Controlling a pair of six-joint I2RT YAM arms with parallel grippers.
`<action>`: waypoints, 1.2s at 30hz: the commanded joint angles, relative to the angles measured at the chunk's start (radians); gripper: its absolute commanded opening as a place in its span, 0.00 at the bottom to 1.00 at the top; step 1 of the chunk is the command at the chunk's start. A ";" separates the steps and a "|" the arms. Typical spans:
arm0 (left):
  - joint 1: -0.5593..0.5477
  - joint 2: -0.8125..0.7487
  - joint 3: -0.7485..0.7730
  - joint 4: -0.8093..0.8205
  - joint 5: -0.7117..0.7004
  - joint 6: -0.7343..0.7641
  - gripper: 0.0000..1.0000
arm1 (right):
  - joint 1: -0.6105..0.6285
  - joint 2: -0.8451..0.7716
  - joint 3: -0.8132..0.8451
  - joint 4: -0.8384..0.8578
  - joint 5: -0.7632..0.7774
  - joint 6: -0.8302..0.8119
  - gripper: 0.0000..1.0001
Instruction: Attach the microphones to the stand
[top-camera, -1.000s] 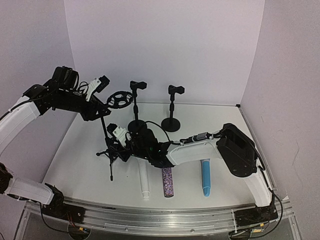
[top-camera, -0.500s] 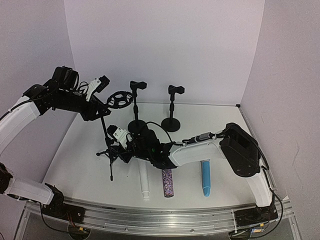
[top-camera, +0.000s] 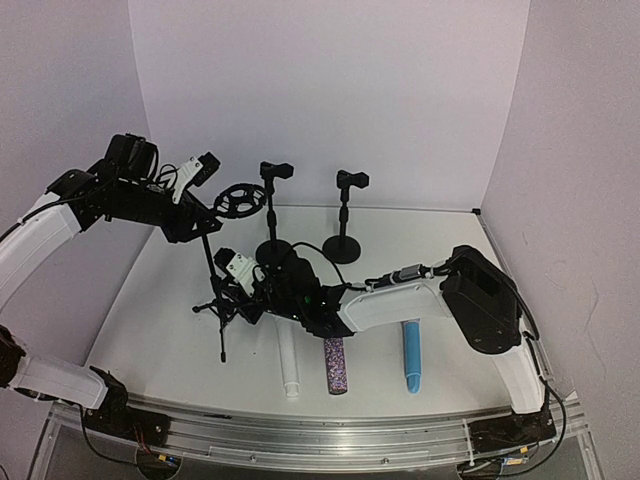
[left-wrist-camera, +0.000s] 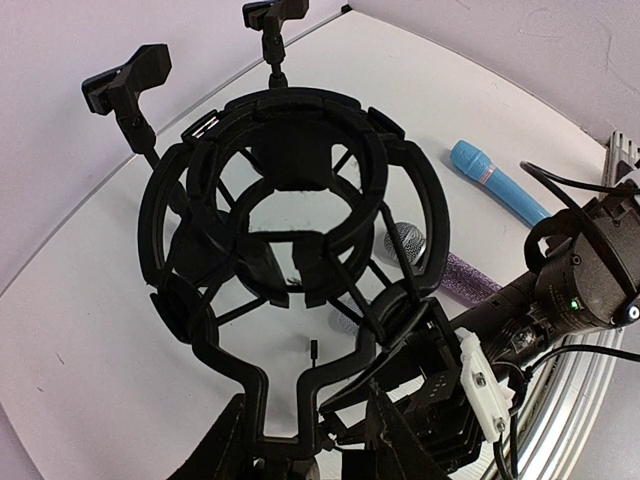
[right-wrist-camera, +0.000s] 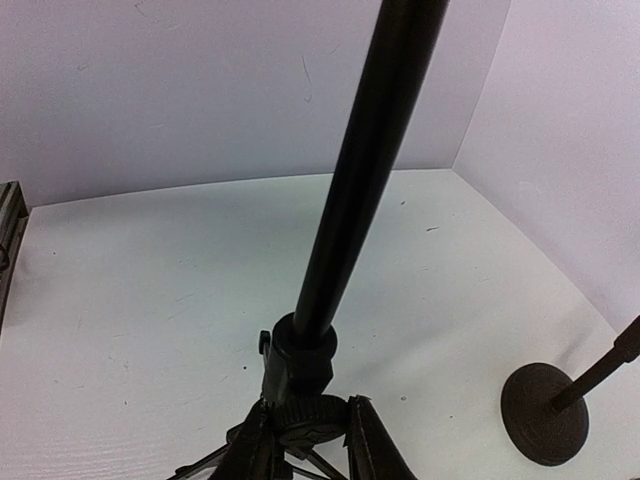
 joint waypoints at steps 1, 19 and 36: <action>0.001 -0.018 0.013 0.080 0.025 0.009 0.00 | 0.006 -0.037 0.019 0.033 0.012 0.002 0.19; 0.001 -0.026 -0.007 0.113 0.048 0.058 0.00 | -0.050 0.004 0.007 0.051 -0.081 1.522 0.00; 0.001 -0.012 0.021 0.084 0.045 0.022 0.00 | -0.034 0.092 0.029 0.225 0.104 2.413 0.00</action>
